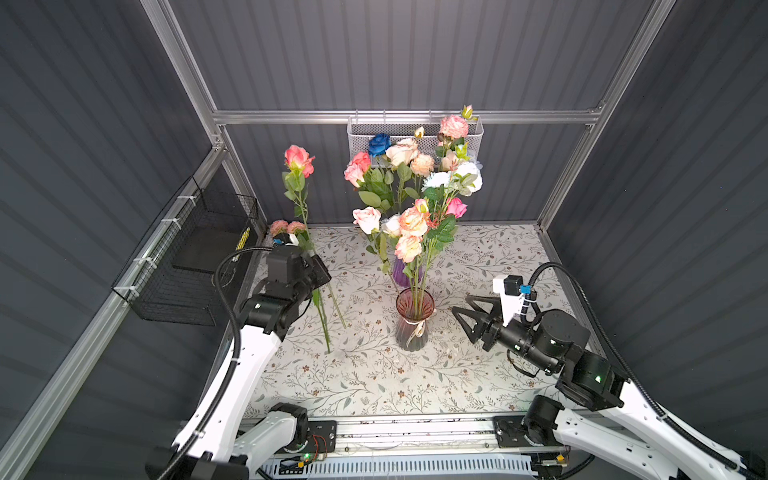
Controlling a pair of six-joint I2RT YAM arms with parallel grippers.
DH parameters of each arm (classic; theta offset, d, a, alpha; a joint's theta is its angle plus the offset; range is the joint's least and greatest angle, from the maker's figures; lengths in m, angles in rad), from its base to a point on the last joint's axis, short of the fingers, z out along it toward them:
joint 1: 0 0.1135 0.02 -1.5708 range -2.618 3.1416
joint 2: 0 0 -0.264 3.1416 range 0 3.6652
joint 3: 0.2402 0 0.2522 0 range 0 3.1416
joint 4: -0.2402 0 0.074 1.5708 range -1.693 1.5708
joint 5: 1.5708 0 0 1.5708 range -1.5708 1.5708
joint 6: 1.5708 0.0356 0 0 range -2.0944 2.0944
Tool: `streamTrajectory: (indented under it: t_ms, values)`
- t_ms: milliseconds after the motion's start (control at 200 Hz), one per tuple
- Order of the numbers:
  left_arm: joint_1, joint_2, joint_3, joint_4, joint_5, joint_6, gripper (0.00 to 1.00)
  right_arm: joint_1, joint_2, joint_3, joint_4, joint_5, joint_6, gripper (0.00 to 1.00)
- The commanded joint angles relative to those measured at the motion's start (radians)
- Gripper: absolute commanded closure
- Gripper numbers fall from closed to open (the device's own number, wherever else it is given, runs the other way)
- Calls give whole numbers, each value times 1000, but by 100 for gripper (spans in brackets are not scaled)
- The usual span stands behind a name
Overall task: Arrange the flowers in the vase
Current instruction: 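Lift the pink rose with the left gripper while the right gripper reaches toward it, then grasp the pink rose stem with the right gripper and open the left gripper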
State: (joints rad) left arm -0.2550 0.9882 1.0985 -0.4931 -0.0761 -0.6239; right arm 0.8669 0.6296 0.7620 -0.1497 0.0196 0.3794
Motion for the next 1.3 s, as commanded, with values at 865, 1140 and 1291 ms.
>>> streamTrajectory:
  t_ms: [865, 1140, 1291]
  values:
    - [-3, -423, -48, 250, 971, 177, 100, 259, 700, 835, -78, -339, -101, 31]
    - [-3, -384, -80, 333, 1097, 149, 100, 259, 806, 951, -62, -413, -109, 32]
    - [-3, -375, -78, 310, 1101, 168, 100, 258, 826, 983, -67, -409, -112, 58]
